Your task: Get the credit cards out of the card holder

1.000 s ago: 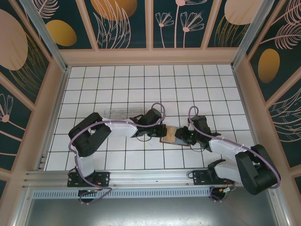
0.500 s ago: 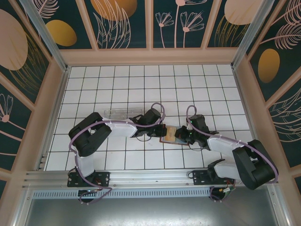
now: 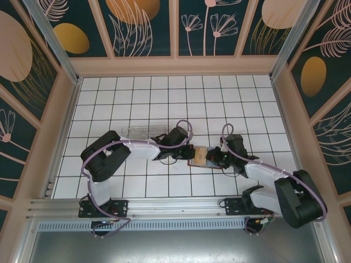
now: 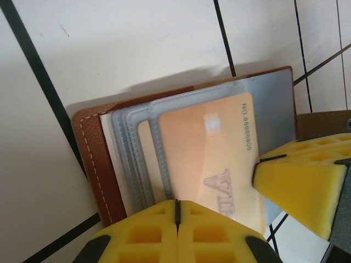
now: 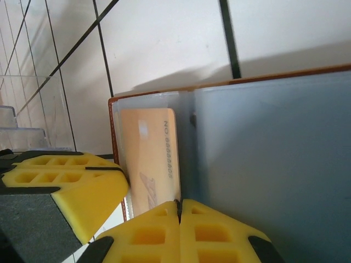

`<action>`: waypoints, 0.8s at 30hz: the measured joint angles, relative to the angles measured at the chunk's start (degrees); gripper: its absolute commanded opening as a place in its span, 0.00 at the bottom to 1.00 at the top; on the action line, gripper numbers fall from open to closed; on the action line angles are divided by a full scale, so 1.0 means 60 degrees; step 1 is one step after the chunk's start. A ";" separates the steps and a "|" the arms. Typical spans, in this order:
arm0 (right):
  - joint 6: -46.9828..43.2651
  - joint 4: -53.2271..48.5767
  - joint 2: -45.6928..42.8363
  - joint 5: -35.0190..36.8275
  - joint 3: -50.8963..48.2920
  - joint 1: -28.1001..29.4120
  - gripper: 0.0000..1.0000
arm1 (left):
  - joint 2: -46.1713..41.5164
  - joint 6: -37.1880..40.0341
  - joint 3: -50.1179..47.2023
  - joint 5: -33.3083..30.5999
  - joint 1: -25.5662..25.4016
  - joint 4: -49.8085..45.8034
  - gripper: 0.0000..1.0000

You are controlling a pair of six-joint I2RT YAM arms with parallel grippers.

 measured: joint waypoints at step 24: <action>-0.0113 0.0178 0.0339 -0.0262 -0.0033 -0.0270 0.00 | 0.0007 0.0018 0.0000 0.0102 0.0018 0.0058 0.26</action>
